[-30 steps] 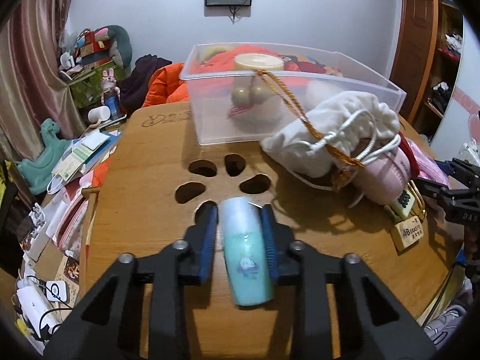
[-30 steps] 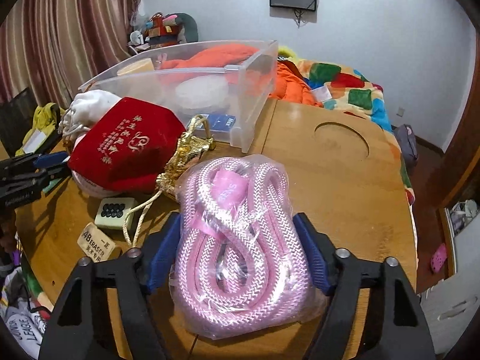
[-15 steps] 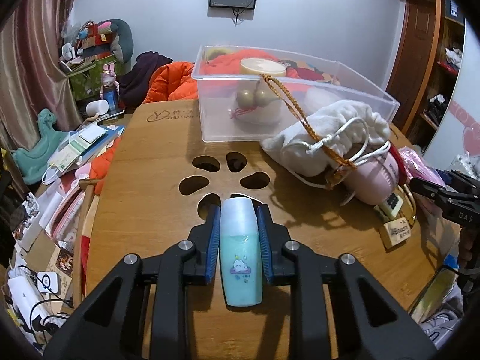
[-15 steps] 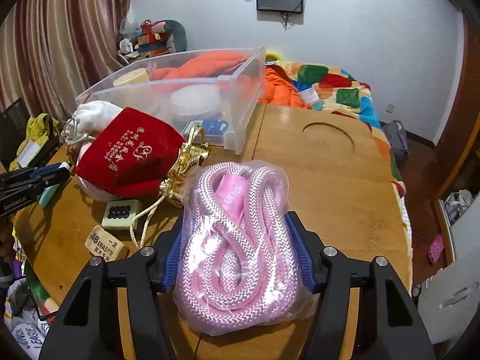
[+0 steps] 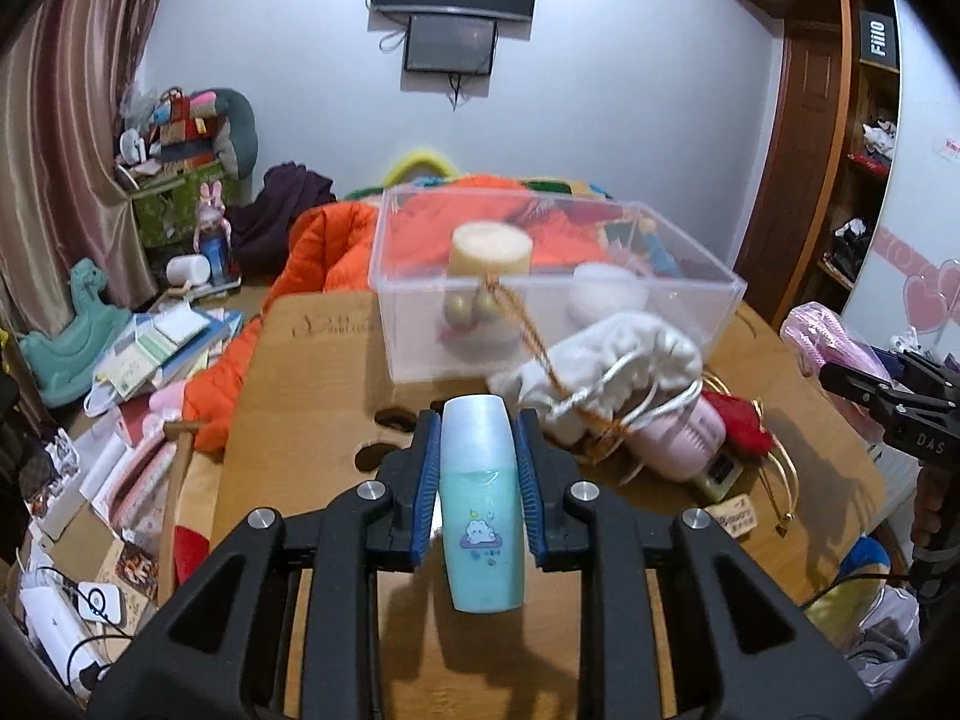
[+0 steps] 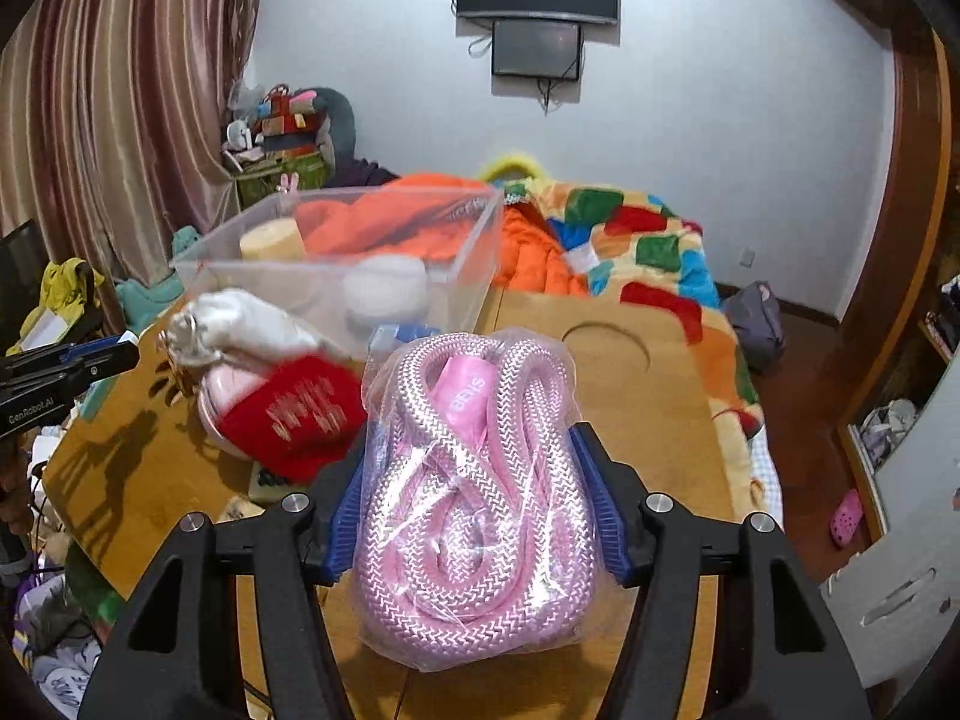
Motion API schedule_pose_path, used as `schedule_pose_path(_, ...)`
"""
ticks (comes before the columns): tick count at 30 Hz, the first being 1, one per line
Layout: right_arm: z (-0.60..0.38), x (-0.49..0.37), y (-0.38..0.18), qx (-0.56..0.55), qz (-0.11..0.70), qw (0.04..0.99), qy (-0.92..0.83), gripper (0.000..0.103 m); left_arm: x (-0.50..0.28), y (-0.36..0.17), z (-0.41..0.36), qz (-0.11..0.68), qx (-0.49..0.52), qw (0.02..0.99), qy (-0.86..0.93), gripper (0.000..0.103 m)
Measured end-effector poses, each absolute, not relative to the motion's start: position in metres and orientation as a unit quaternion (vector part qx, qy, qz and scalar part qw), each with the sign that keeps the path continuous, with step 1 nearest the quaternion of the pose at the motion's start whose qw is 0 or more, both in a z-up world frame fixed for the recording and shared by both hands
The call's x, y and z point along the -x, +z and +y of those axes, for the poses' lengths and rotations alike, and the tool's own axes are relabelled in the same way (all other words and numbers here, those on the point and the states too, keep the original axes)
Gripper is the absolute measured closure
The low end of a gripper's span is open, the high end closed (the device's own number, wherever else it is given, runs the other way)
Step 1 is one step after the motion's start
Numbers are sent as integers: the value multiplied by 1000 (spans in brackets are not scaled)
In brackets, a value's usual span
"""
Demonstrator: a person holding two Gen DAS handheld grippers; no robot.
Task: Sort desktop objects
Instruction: 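Carry the teal bottle in the left tool while the right carries the pink rope over the box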
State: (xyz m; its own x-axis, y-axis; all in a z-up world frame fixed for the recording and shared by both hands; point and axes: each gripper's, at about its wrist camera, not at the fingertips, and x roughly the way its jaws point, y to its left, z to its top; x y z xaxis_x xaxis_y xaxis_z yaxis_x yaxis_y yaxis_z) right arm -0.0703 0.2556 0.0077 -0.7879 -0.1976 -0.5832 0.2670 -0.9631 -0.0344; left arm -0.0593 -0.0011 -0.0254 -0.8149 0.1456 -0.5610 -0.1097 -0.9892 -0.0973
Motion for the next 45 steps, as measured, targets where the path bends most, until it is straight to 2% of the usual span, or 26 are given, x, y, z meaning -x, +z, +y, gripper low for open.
schedule_pose_path(15,249,76,50,-255,57,131,-956,45,74,7,-10,-41,255,88,962,79)
schedule_pose_path(29,226,127,63,-247,65,164,-953,45,142,24,-14,-31,249,92,964,80)
schedule_pose_path(36,209,161,59,-260,65,175,-947,45,176,12,-22,-45,276,88,956,82)
schedule_pose_path(45,189,195,41,-286,76,199,-934,45,183,-6,-21,-38,296,77,951,85)
